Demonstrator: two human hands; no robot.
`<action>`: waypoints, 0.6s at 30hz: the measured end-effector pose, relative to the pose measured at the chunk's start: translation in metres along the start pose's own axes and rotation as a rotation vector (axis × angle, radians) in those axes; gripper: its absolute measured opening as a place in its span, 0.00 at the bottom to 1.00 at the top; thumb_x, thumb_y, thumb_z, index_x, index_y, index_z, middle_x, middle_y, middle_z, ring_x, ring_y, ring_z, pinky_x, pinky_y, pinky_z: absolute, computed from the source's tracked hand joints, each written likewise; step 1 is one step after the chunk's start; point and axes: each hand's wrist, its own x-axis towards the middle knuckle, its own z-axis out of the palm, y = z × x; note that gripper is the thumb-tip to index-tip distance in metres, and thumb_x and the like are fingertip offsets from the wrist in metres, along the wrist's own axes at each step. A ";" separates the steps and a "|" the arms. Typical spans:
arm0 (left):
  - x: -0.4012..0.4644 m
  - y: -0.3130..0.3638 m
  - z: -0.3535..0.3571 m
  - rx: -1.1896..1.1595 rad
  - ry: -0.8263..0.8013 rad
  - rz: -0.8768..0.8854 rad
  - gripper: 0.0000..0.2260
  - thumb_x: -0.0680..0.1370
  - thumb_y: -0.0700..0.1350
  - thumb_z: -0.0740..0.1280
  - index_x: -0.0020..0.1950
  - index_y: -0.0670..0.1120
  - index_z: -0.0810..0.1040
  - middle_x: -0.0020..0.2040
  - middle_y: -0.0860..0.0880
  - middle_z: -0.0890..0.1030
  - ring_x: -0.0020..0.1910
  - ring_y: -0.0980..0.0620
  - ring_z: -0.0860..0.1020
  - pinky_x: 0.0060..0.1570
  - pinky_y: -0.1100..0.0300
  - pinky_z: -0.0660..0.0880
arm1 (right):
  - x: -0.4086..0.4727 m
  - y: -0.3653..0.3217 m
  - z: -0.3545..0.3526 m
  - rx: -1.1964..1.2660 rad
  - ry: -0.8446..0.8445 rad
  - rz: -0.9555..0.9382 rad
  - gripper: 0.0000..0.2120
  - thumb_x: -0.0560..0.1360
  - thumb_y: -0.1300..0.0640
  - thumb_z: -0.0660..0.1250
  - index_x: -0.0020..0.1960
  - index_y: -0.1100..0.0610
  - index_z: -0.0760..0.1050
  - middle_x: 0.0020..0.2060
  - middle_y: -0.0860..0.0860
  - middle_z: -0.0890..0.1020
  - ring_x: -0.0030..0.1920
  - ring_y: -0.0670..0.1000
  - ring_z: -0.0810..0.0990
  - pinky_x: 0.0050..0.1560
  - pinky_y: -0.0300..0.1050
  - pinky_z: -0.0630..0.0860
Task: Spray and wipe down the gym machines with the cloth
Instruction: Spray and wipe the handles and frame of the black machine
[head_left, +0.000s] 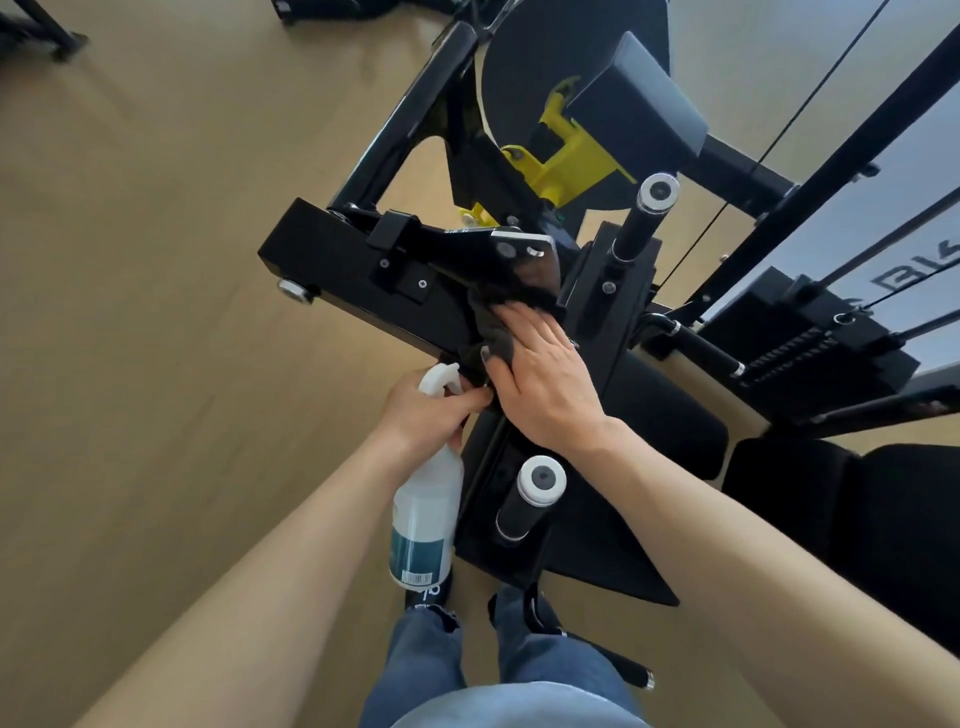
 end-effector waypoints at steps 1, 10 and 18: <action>0.000 0.000 0.000 0.005 0.005 -0.009 0.12 0.75 0.48 0.76 0.43 0.39 0.82 0.36 0.41 0.83 0.28 0.49 0.76 0.38 0.57 0.74 | -0.005 -0.003 0.001 0.059 -0.008 0.005 0.24 0.83 0.49 0.53 0.71 0.58 0.76 0.73 0.51 0.74 0.78 0.50 0.63 0.80 0.43 0.48; -0.006 -0.020 -0.023 0.066 0.020 -0.143 0.02 0.75 0.37 0.70 0.44 0.39 0.80 0.33 0.42 0.78 0.31 0.46 0.75 0.38 0.55 0.74 | -0.037 0.003 0.010 -0.073 -0.069 -0.353 0.20 0.82 0.49 0.59 0.67 0.58 0.78 0.64 0.51 0.80 0.73 0.54 0.71 0.79 0.54 0.60; -0.006 -0.001 -0.034 0.094 0.074 -0.119 0.04 0.77 0.40 0.70 0.44 0.46 0.82 0.30 0.46 0.78 0.31 0.49 0.75 0.38 0.56 0.73 | 0.007 -0.008 0.010 -0.294 -0.037 -0.513 0.19 0.79 0.46 0.60 0.39 0.58 0.81 0.35 0.49 0.80 0.46 0.54 0.75 0.59 0.50 0.73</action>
